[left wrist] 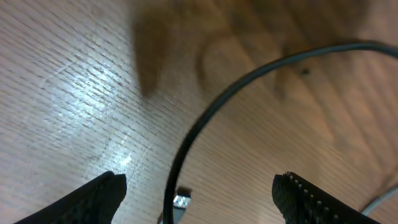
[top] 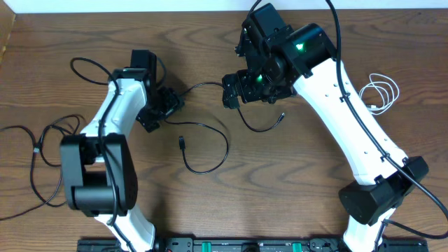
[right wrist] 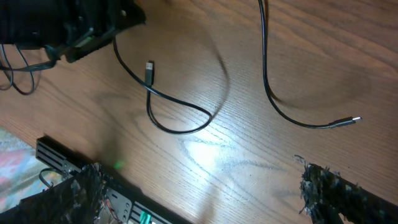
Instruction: Untangle cables
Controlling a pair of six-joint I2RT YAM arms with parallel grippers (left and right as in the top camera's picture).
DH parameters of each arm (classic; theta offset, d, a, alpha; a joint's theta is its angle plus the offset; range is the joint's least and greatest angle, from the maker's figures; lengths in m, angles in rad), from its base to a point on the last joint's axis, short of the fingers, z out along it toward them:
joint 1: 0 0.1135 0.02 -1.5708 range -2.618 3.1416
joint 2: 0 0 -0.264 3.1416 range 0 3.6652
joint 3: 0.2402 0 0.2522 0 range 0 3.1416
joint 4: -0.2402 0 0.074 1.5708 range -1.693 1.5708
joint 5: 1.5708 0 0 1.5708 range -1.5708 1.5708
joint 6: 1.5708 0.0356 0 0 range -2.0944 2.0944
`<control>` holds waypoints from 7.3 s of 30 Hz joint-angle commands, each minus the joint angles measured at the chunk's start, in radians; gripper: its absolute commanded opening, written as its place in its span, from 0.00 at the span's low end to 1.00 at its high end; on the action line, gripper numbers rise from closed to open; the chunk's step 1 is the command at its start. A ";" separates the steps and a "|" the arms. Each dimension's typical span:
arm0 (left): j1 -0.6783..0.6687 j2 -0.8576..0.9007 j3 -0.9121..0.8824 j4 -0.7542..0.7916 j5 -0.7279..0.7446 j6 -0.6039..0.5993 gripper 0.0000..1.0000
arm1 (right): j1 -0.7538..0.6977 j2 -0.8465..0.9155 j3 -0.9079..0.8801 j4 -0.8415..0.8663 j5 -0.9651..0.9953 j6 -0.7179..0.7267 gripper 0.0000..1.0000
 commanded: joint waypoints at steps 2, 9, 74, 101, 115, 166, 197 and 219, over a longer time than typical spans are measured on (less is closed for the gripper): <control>0.003 0.011 -0.010 0.022 -0.021 0.026 0.78 | 0.007 -0.016 0.004 0.000 0.007 -0.016 0.99; 0.005 0.011 -0.010 0.044 -0.025 0.041 0.62 | 0.007 -0.016 0.004 0.001 0.014 -0.016 0.99; 0.406 -0.019 0.568 0.700 -0.103 0.292 0.07 | 0.051 -0.014 -0.251 0.135 0.013 -0.008 0.99; 0.621 0.106 0.556 0.341 -0.031 0.307 0.91 | 0.051 -0.014 -0.251 0.136 0.013 -0.004 0.99; 0.468 0.190 0.552 0.343 -0.224 0.648 0.83 | 0.051 -0.014 -0.251 0.101 0.056 -0.005 0.99; 0.658 0.381 0.552 0.344 -0.189 0.816 0.08 | 0.051 -0.014 -0.252 0.117 0.065 -0.004 0.99; 0.779 0.245 0.551 0.326 -0.042 0.533 0.72 | 0.051 -0.014 -0.253 0.120 0.066 -0.005 0.99; 0.729 0.251 0.551 0.195 -0.525 0.526 0.73 | 0.051 -0.014 -0.390 0.185 0.065 -0.004 0.99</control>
